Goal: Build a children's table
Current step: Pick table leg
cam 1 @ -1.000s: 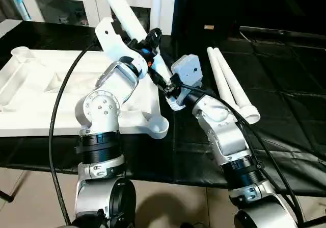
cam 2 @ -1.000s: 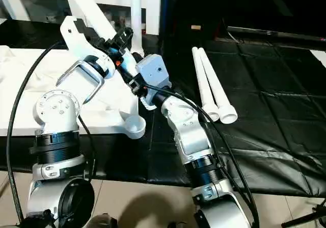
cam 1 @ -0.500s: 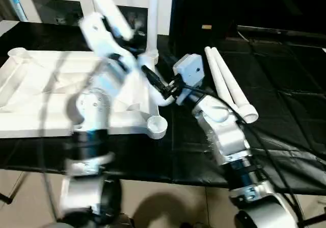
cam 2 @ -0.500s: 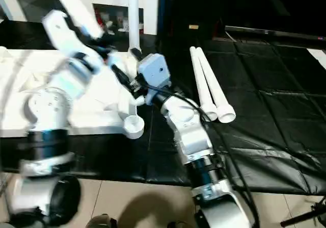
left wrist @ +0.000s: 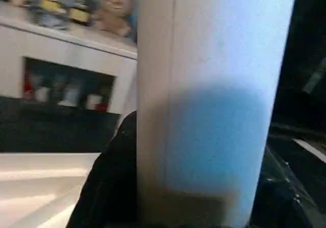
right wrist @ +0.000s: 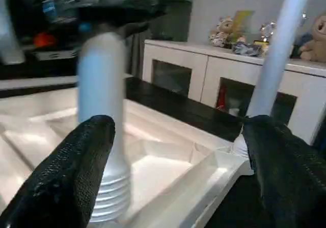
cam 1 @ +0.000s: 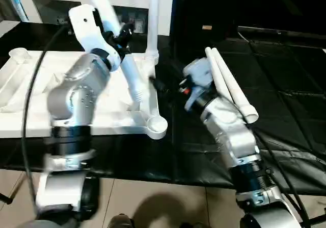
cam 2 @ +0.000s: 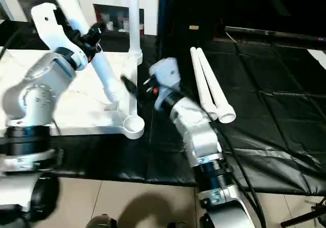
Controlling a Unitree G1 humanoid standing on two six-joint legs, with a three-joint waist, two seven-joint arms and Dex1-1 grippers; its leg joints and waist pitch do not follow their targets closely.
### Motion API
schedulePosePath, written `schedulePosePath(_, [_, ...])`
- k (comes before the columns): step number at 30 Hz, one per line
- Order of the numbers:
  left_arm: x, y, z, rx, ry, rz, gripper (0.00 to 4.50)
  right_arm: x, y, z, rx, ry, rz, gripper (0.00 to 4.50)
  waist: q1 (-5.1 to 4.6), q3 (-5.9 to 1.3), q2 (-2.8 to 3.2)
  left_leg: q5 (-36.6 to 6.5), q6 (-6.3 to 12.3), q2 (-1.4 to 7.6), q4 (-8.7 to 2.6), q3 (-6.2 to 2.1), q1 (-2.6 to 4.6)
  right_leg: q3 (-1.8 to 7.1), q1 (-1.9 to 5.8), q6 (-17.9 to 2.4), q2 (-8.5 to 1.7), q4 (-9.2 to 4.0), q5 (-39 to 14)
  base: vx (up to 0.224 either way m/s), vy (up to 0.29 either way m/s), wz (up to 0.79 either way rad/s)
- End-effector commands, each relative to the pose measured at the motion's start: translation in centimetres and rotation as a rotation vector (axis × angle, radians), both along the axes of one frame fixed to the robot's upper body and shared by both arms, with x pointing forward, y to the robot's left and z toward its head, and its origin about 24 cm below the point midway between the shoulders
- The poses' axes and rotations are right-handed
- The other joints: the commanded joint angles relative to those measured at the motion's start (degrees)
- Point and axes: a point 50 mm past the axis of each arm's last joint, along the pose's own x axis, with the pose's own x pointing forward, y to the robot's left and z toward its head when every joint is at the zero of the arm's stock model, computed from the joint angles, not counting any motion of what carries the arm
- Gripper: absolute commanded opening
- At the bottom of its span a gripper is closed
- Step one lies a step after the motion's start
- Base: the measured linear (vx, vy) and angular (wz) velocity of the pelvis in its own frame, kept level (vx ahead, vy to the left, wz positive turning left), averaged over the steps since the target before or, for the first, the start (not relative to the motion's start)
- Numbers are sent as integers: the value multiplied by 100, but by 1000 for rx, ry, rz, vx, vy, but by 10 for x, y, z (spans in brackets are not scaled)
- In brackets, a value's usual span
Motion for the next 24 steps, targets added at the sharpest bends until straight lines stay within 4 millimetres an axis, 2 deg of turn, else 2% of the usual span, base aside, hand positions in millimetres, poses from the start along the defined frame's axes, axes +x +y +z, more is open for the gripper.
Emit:
schedulePosePath(1, [-5,-6,2,20,-2,-113,183,4,-5,5,42,88,45,450,-31,-599,125,-1323,-179,-13,-420,49,100,255,385,-776,-368,-411,-1424,0,0,0])
schedulePosePath(2, [-8,-7,3,37,-2,-189,183,5,-6,4,36,173,134,450,-38,-599,107,-1327,-140,-27,-426,41,115,251,411,-827,-349,-386,-1403,0,0,0])
schedulePosePath(3, [-10,-7,5,49,-3,-224,183,3,-6,4,20,182,195,450,-15,-594,131,-1360,-136,-14,-424,45,121,252,393,-842,-357,-400,-1429,0,0,0])
schedulePosePath(5, [-11,-7,5,58,-3,-250,183,2,-6,5,14,190,244,450,-1,-596,118,-1307,-149,-13,-416,59,104,259,405,-862,-372,-408,-1380,0,0,0])
schedulePosePath(8, [-18,-12,11,80,0,-386,183,-3,-5,8,3,221,419,450,11,-605,100,-1215,-135,-8,-414,51,83,252,435,-910,-388,-384,-1356,0,0,0])
schedulePosePath(9, [-24,-15,14,137,-3,-475,183,-1,-5,11,-9,225,468,450,17,-612,111,-1221,-130,-9,-405,51,97,249,417,-942,-395,-381,-1411,0,0,0])
schedulePosePath(11, [-26,-17,15,146,-2,-518,183,-2,-3,12,-26,238,520,450,2,-591,125,-1262,-168,-2,-413,55,85,254,405,-978,-384,-383,-1462,0,0,0])
schedulePosePath(14, [-32,-24,19,125,0,-607,183,-8,0,13,-61,285,629,450,12,-592,97,-1225,-169,-12,-403,62,86,253,434,-976,-386,-385,-1507,0,0,0])
schedulePosePath(17, [-35,-28,21,136,-8,-656,183,-8,2,12,-85,301,639,450,21,-592,73,-1199,-183,-3,-404,66,87,255,417,-925,-399,-408,-1608,0,0,0])
schedulePosePath(19, [-37,-31,22,143,-14,-690,183,-9,3,11,-96,321,655,450,25,-590,88,-1181,-210,-1,-407,65,87,254,409,-894,-395,-411,-1656,0,0,0])
schedulePosePath(24, [-45,-36,27,136,-27,-790,183,-7,9,11,-83,369,697,450,21,-595,82,-1167,-234,-4,-405,60,75,252,413,-882,-403,-406,-1713,0,0,0])
